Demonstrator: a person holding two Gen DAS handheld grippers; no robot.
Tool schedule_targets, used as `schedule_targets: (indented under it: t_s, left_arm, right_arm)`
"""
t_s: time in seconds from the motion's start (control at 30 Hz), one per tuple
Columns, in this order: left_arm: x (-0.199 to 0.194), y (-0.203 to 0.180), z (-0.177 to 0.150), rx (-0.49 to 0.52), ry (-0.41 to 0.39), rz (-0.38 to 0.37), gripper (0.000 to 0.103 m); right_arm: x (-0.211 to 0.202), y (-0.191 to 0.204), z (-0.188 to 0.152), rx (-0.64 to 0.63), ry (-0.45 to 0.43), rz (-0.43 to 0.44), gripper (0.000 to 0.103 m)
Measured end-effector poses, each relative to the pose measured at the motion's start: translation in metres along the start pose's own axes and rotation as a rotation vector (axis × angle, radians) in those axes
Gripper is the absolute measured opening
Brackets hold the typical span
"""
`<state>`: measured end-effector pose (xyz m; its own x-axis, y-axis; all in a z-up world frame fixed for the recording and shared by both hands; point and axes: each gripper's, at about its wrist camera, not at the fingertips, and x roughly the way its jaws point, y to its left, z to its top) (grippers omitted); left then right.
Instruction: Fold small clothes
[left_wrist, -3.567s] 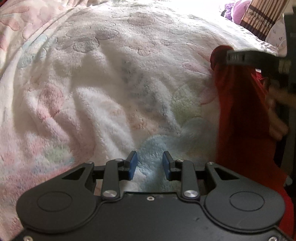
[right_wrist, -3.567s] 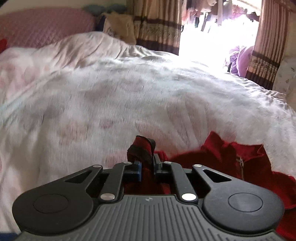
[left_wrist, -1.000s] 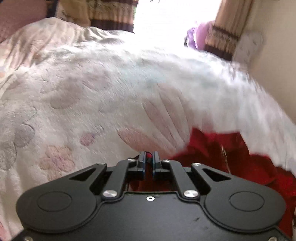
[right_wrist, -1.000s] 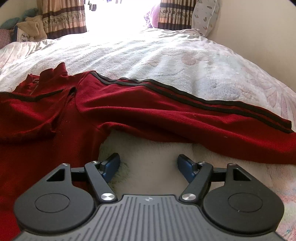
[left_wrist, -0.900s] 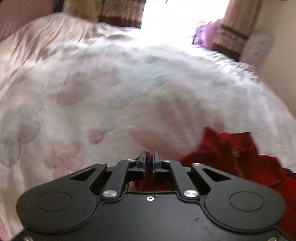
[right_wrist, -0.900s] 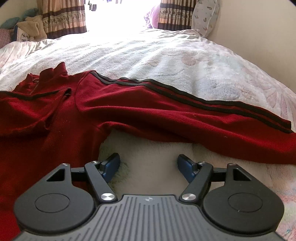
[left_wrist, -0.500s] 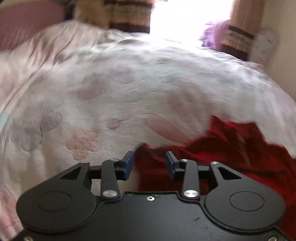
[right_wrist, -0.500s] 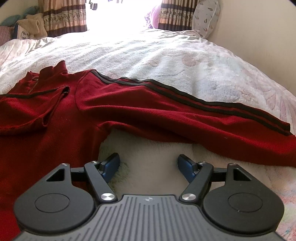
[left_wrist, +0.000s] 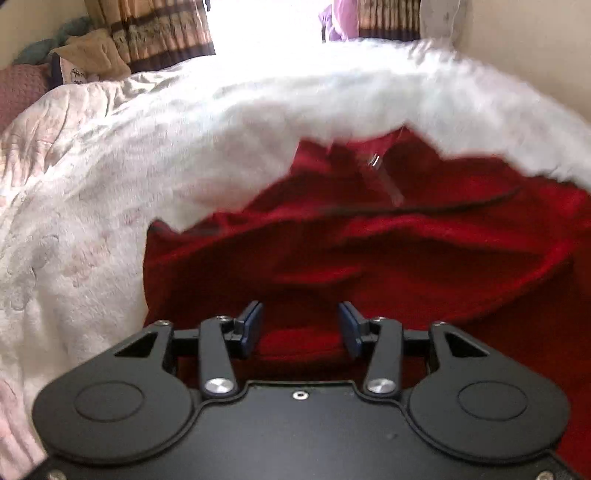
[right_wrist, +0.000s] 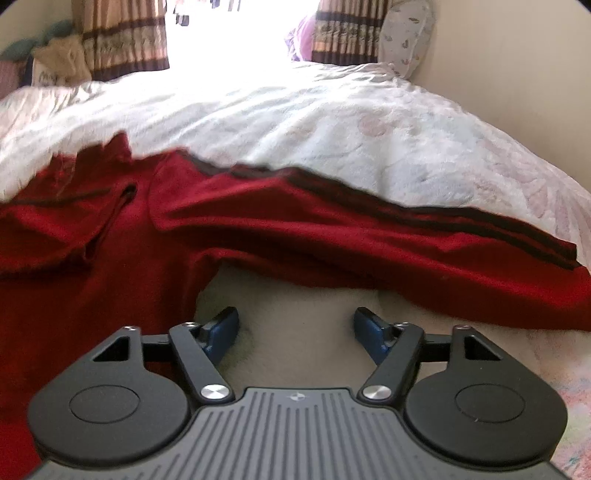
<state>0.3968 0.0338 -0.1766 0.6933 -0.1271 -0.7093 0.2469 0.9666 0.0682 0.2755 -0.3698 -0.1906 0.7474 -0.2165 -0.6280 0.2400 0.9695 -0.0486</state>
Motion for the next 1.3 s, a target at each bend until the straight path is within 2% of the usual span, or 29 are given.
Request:
schedule_targets:
  t_s: [0.1,0.17,0.27,0.37,0.4,0.43,0.5,0.6,0.67,0.73,0.83,0.9,1.0,1.03,1.17,1.3]
  left_arm:
    - [-0.032,0.001,-0.003,-0.017,-0.032,0.004,0.047]
    - [-0.052,0.003,-0.009,-0.030,-0.034,0.014,0.048]
    - [-0.069,0.011,-0.025,-0.055,-0.004,0.048,0.048]
    - [-0.070,0.022,-0.045,-0.065,0.033,0.086,0.048]
    - [-0.071,0.024,-0.049,-0.073,0.050,0.095,0.048]
    - [-0.072,0.028,-0.054,-0.087,0.066,0.102,0.048]
    - [-0.073,0.036,-0.061,-0.111,0.092,0.120,0.048]
    - [-0.082,0.043,-0.067,-0.146,0.098,0.134,0.048]
    - [-0.089,0.046,-0.069,-0.154,0.094,0.134,0.048]
    - [-0.084,0.046,-0.065,-0.141,0.095,0.157,0.048]
    - [-0.088,0.052,-0.061,-0.133,0.082,0.181,0.048]
    - [-0.090,0.061,-0.057,-0.124,0.066,0.192,0.048]
    - [-0.086,0.079,-0.048,-0.103,0.031,0.234,0.048]
    - [-0.081,0.088,-0.045,-0.106,0.030,0.240,0.048]
    - [-0.064,0.117,-0.039,-0.135,0.026,0.224,0.048]
    - [-0.051,0.138,-0.043,-0.184,0.009,0.220,0.048]
  right_arm:
    - [-0.017,-0.026,0.010,0.111,-0.086,-0.041,0.074]
    - [-0.029,-0.059,0.014,0.257,-0.138,-0.061,0.080]
    - [-0.039,-0.125,0.004,0.584,-0.154,-0.118,0.086]
    - [-0.038,-0.197,-0.029,0.980,-0.095,-0.208,0.084]
    - [-0.036,-0.221,-0.047,1.133,-0.100,-0.199,0.078]
    - [-0.034,-0.238,-0.062,1.251,-0.133,-0.152,0.073]
    - [-0.028,-0.259,-0.075,1.394,-0.191,-0.082,0.074]
    - [-0.018,-0.268,-0.072,1.389,-0.238,-0.066,0.070]
    - [-0.012,-0.267,-0.072,1.365,-0.245,-0.092,0.040]
    - [-0.009,-0.264,-0.073,1.348,-0.256,-0.116,0.034]
    - [-0.016,-0.258,-0.066,1.278,-0.296,-0.131,0.018]
    - [-0.025,-0.248,-0.058,1.188,-0.320,-0.151,0.015]
    - [-0.040,-0.227,-0.034,1.010,-0.323,-0.267,0.009]
    - [-0.043,-0.218,-0.026,0.947,-0.329,-0.278,0.009]
    - [-0.050,-0.178,0.012,0.772,-0.357,-0.247,0.007]
    - [-0.060,-0.109,0.053,0.633,-0.371,-0.174,0.007]
